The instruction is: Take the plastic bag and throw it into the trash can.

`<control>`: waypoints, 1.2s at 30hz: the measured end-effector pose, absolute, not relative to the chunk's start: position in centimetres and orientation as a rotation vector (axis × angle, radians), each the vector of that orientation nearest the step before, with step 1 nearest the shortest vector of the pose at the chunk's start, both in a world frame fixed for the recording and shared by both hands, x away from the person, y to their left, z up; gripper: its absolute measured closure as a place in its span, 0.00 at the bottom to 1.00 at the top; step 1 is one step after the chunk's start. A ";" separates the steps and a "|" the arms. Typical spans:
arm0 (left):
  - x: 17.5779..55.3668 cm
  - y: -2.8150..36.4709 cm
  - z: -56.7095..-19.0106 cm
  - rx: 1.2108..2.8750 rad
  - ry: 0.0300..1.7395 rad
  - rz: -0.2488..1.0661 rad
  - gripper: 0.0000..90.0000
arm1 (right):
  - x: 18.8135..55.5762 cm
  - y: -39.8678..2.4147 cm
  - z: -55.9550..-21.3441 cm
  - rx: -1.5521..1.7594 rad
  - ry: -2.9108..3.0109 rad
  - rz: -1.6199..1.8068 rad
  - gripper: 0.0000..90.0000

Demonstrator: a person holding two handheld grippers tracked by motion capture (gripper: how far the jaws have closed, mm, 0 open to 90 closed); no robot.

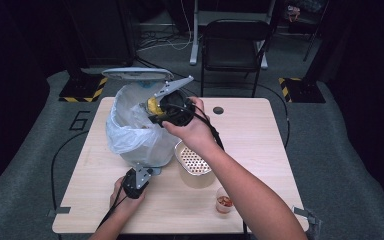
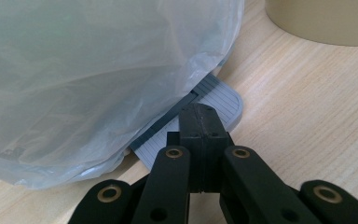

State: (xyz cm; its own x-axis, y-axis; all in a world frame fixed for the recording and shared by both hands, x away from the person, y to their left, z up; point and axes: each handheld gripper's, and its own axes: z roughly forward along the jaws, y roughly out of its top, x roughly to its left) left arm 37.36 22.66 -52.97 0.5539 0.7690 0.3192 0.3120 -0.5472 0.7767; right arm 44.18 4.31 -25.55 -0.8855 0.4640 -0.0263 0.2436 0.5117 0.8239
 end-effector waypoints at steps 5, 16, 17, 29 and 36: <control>37.4 22.7 -53.0 2.116 0.864 0.873 1.00 | 44.5 5.8 -25.5 0.574 2.520 1.307 0.86; 37.4 22.7 -52.9 2.118 0.864 0.875 1.00 | 44.9 8.4 -25.9 0.534 2.530 1.296 0.86; 37.4 22.7 -52.9 2.119 0.863 0.876 1.00 | 44.9 8.5 -25.9 0.531 2.533 1.297 0.86; 37.4 22.8 -52.9 2.118 0.864 0.876 1.00 | 46.1 9.7 -26.7 0.515 2.528 1.301 0.85; 37.4 22.7 -52.9 2.117 0.864 0.875 1.00 | 46.7 10.0 -27.2 0.515 2.520 1.283 0.83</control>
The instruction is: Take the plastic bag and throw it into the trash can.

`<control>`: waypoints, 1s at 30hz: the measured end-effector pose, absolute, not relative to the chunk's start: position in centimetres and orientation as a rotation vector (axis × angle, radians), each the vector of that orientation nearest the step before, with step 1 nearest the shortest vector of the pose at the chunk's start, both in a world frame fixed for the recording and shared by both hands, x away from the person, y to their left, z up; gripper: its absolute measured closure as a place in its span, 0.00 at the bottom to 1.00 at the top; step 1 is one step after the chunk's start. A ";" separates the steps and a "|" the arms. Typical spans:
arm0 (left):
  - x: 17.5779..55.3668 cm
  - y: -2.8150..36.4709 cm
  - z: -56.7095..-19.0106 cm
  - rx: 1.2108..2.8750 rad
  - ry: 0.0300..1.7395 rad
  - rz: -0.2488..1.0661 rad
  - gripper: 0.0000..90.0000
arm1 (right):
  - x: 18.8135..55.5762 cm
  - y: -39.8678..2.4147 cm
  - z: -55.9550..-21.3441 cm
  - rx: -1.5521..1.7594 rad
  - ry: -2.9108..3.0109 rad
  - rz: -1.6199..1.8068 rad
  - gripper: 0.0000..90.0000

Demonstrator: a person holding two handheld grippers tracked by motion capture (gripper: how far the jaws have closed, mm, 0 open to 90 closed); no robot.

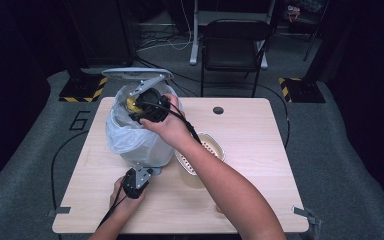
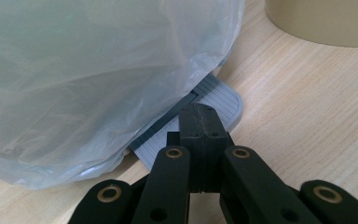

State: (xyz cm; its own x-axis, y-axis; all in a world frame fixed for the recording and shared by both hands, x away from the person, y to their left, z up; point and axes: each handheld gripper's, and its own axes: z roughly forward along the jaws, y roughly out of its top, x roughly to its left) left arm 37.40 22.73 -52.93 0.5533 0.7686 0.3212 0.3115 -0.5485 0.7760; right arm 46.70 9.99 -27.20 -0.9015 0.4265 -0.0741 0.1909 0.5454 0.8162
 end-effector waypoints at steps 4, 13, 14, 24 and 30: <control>37.4 22.7 -52.9 2.118 0.863 0.875 1.00 | 47.0 10.2 -27.5 0.524 2.517 1.268 0.82; 37.4 22.7 -52.9 2.118 0.863 0.872 1.00 | 47.4 10.6 -28.0 0.557 2.511 1.244 0.79; 37.4 22.7 -52.9 2.117 0.864 0.874 1.00 | 47.6 10.7 -28.1 0.560 2.509 1.245 0.77; 37.4 22.7 -52.9 2.117 0.864 0.873 1.00 | 47.9 10.6 -28.6 0.633 2.509 1.245 0.48; 37.4 22.7 -52.9 2.116 0.864 0.874 1.00 | 47.9 10.5 -28.6 0.639 2.492 1.210 0.41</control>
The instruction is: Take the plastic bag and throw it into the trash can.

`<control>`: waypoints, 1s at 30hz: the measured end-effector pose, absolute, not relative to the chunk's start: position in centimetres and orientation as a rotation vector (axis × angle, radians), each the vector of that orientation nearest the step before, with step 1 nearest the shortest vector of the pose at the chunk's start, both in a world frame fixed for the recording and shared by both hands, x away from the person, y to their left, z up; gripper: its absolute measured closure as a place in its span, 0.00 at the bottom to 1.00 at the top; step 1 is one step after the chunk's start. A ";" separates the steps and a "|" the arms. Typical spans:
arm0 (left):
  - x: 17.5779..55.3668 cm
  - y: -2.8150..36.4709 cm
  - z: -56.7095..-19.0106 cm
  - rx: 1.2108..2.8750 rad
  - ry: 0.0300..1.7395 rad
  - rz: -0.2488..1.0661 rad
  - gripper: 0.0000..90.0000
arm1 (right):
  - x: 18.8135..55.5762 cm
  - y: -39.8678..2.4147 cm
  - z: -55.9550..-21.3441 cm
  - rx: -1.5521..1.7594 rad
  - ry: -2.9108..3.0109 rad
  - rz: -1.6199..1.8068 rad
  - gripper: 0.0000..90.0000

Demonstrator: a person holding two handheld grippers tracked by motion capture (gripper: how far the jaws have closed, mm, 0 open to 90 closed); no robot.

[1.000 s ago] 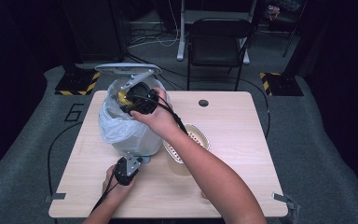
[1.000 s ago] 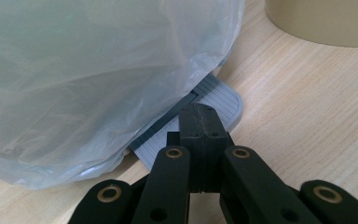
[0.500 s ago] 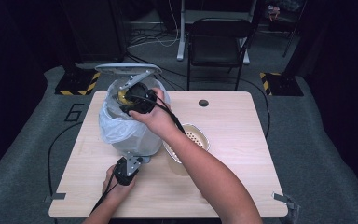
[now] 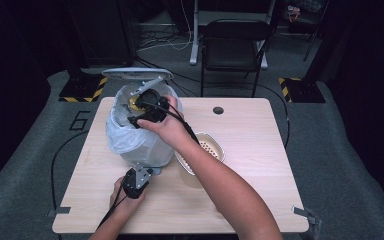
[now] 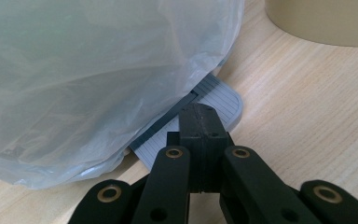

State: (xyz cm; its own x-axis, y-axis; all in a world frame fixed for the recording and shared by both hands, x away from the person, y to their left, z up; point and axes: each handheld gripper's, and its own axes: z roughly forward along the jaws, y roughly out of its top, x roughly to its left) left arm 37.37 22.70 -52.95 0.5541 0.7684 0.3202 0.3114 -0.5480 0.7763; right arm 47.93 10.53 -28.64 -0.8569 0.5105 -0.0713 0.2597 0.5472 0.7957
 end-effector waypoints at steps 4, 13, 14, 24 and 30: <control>37.4 22.7 -52.9 2.117 0.864 0.872 1.00 | 48.0 10.5 -28.6 0.652 2.480 1.210 0.41; 37.4 22.7 -52.9 2.115 0.864 0.875 1.00 | 47.8 10.1 -28.1 0.646 2.432 1.253 0.42; 37.4 22.7 -52.9 2.114 0.864 0.875 1.00 | 47.8 10.1 -28.1 0.654 2.432 1.257 0.42; 37.4 22.7 -52.9 2.114 0.866 0.874 1.00 | 47.2 9.5 -27.9 0.615 2.455 1.232 0.43; 37.4 22.7 -52.9 2.118 0.863 0.873 1.00 | 45.8 8.5 -27.0 0.593 2.460 1.231 0.43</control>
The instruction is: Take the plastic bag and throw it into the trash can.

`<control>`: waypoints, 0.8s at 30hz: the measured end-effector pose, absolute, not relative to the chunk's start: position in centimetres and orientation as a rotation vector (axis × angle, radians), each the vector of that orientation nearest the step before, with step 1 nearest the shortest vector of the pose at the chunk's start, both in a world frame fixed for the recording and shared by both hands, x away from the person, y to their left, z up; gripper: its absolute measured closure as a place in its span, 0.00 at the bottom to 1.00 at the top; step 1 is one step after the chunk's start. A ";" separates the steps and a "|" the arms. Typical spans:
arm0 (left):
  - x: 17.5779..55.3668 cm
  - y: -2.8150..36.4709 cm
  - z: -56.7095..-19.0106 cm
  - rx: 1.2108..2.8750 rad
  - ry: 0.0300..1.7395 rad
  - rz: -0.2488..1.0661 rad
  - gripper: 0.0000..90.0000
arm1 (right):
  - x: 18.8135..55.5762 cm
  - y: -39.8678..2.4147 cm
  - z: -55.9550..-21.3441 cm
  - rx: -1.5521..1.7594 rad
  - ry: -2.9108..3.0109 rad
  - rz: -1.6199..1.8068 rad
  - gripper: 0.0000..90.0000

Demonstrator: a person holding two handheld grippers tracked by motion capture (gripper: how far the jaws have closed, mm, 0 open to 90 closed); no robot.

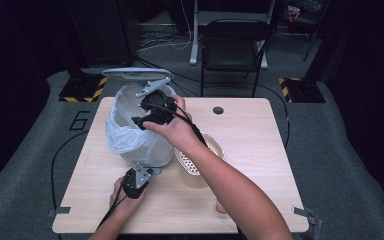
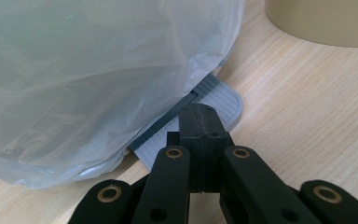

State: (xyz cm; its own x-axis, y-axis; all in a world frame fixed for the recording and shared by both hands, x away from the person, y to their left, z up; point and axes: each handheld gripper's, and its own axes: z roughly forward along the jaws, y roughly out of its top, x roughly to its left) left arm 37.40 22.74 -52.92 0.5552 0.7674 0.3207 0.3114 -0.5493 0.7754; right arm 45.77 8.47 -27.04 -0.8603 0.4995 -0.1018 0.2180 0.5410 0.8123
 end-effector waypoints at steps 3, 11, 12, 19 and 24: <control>37.4 22.7 -52.9 2.118 0.864 0.875 1.00 | 45.2 7.8 -26.8 0.601 2.463 1.238 0.43; 37.4 22.7 -52.9 2.114 0.866 0.875 1.00 | 44.3 4.7 -26.4 0.635 2.456 1.275 0.39; 37.4 22.7 -52.9 2.114 0.866 0.874 1.00 | 44.2 4.2 -26.5 0.646 2.455 1.284 0.37; 37.4 22.7 -53.0 2.109 0.864 0.881 1.00 | 42.9 2.0 -27.2 0.649 2.399 1.309 0.27; 37.4 22.7 -53.0 2.104 0.864 0.886 1.00 | 42.0 0.2 -28.1 0.690 2.395 1.300 0.27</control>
